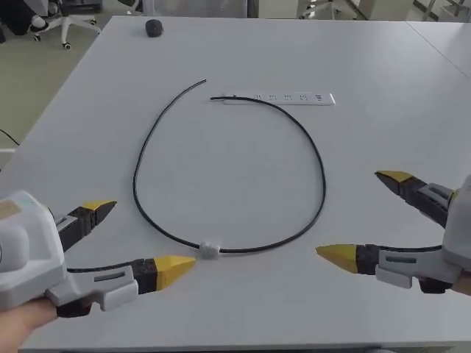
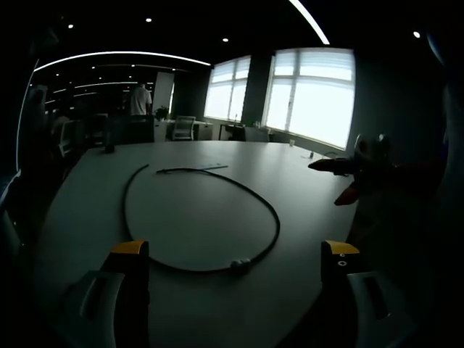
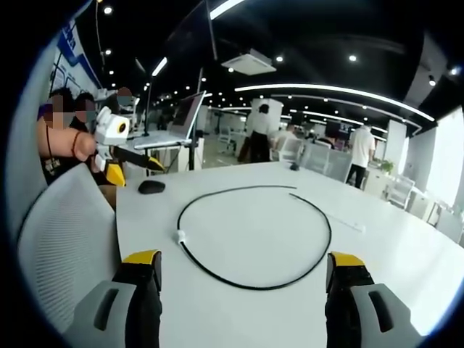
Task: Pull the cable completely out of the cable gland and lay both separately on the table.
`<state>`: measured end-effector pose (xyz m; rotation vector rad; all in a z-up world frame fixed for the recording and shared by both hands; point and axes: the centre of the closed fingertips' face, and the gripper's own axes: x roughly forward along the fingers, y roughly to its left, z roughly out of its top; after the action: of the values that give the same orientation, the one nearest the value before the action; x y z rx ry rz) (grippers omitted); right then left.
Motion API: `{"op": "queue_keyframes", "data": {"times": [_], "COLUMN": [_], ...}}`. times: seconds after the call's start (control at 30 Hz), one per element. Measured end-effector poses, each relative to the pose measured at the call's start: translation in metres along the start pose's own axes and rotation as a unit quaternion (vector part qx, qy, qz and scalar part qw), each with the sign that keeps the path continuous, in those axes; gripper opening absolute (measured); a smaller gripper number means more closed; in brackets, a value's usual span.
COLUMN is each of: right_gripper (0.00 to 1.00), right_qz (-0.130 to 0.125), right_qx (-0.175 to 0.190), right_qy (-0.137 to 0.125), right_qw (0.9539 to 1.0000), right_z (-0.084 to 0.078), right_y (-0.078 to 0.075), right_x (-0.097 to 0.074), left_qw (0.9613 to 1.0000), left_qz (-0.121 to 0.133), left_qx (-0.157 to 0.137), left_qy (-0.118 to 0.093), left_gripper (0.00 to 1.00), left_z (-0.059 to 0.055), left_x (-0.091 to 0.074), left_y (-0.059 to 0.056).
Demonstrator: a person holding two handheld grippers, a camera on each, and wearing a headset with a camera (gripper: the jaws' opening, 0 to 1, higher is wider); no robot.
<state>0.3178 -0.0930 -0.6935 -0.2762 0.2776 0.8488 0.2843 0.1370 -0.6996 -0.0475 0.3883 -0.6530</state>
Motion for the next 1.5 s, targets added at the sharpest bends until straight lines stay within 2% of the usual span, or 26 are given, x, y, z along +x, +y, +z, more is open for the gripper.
{"op": "queue_keyframes", "data": {"times": [0.13,0.3,0.67,0.87,1.07,1.23,1.33,1.4,1.5], "right_gripper": [0.93,0.87,0.88,0.87,0.86,0.82,0.73,0.70,0.69], "right_qz": [0.005,0.025,0.030,0.040,0.045,0.072,0.091,0.104,0.121], "right_qx": [0.002,-0.001,-0.008,-0.012,-0.014,-0.027,-0.033,-0.049,-0.055], "right_qy": [0.001,0.010,0.010,0.019,0.019,0.037,0.050,0.057,0.065], "right_qw": [1.0000,0.9996,0.9995,0.9989,0.9987,0.9964,0.9941,0.9918,0.9890], "right_z": [0.000,-0.002,0.000,-0.003,0.001,0.000,-0.002,-0.001,0.001], "right_y": [-0.001,0.005,0.005,0.011,0.015,0.029,0.035,0.042,0.051], "right_x": [0.003,0.009,0.016,0.018,0.021,0.032,0.040,0.047,0.060], "left_qw": [1.0000,0.9999,0.9998,0.9998,0.9997,0.9996,0.9996,0.9995,0.9994], "left_qz": [-0.001,-0.003,-0.002,-0.003,-0.004,-0.006,-0.007,-0.008,-0.009], "left_qx": [0.005,0.010,0.016,0.019,0.023,0.023,0.026,0.026,0.029], "left_qy": [0.003,0.005,0.010,0.009,0.011,0.013,0.013,0.014,0.016], "left_gripper": [0.99,0.99,0.99,0.99,0.99,0.98,0.98,0.97,0.97], "left_z": [0.001,0.001,-0.001,0.002,0.002,0.000,0.000,-0.001,-0.003], "left_x": [0.001,0.002,0.001,0.002,0.001,0.000,-0.001,-0.002,-0.002], "left_y": [0.002,0.003,0.005,0.005,0.005,0.003,0.002,0.002,0.002]}}
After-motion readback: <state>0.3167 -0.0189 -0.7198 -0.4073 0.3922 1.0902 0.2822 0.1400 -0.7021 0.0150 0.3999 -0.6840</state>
